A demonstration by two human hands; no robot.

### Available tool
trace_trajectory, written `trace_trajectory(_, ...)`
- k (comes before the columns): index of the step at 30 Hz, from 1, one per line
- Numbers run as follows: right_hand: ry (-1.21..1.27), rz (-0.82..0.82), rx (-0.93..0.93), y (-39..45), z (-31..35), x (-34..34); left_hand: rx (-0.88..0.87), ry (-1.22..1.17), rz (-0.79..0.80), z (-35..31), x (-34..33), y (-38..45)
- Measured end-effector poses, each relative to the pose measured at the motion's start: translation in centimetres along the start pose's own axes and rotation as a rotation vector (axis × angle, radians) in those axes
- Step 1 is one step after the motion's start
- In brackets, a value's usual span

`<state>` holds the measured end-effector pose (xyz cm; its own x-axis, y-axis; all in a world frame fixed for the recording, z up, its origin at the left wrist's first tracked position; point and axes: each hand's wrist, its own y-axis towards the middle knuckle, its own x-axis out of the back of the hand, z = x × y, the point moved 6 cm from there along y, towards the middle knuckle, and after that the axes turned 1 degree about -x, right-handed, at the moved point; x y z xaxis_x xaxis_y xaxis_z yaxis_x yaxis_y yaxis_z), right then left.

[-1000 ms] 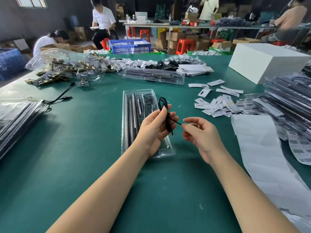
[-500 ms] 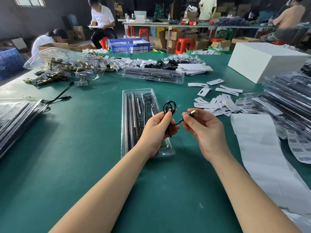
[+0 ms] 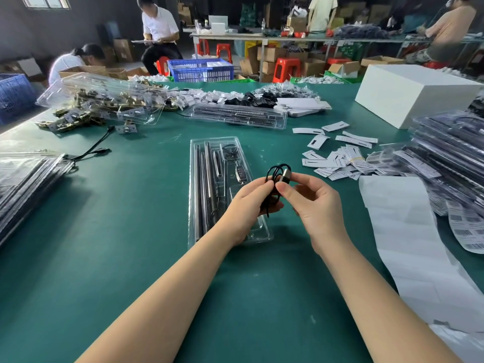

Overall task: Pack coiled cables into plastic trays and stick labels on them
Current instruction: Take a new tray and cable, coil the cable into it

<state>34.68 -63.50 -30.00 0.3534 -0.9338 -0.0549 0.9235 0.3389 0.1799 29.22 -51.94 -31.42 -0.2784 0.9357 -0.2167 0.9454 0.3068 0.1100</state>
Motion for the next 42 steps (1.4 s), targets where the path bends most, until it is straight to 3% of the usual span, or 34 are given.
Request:
trace_trajectory(6,-0.021,-0.09,-0.007,0.1,-0.8,0.5,-0.025,0.148,0.025,-0.2,-0.5,-0.1)
trace_trajectory(13,0.027,-0.033,-0.012,0.6,-0.9,0.6,-0.046,0.241,0.082,-0.7,-0.5,-0.2)
trace_trajectory(19,-0.295,-0.066,0.139,0.3,-0.2,0.3,-0.163,0.507,0.11,-2.0,-1.0,-0.2)
trace_trajectory(24,-0.296,-0.053,0.182,-0.8,0.3,-0.8,-0.296,0.932,0.077,-2.5,-1.3,0.1)
trace_trajectory(28,-0.008,-0.109,0.08,-0.5,-0.8,-0.2,-0.33,0.918,0.049,-2.4,-2.1,-0.3)
trace_trajectory(32,0.125,0.007,0.031,0.0,-1.0,-0.7,-0.301,0.859,0.007,-2.2,-1.7,-0.3)
trace_trajectory(36,0.078,0.029,0.084,0.1,-0.6,-0.7,-0.214,0.782,0.017,-1.8,-1.3,-0.2)
trace_trajectory(42,-0.009,0.101,0.086,-0.2,-1.0,-1.1,-0.119,0.882,-0.008,-2.2,-0.8,-0.2)
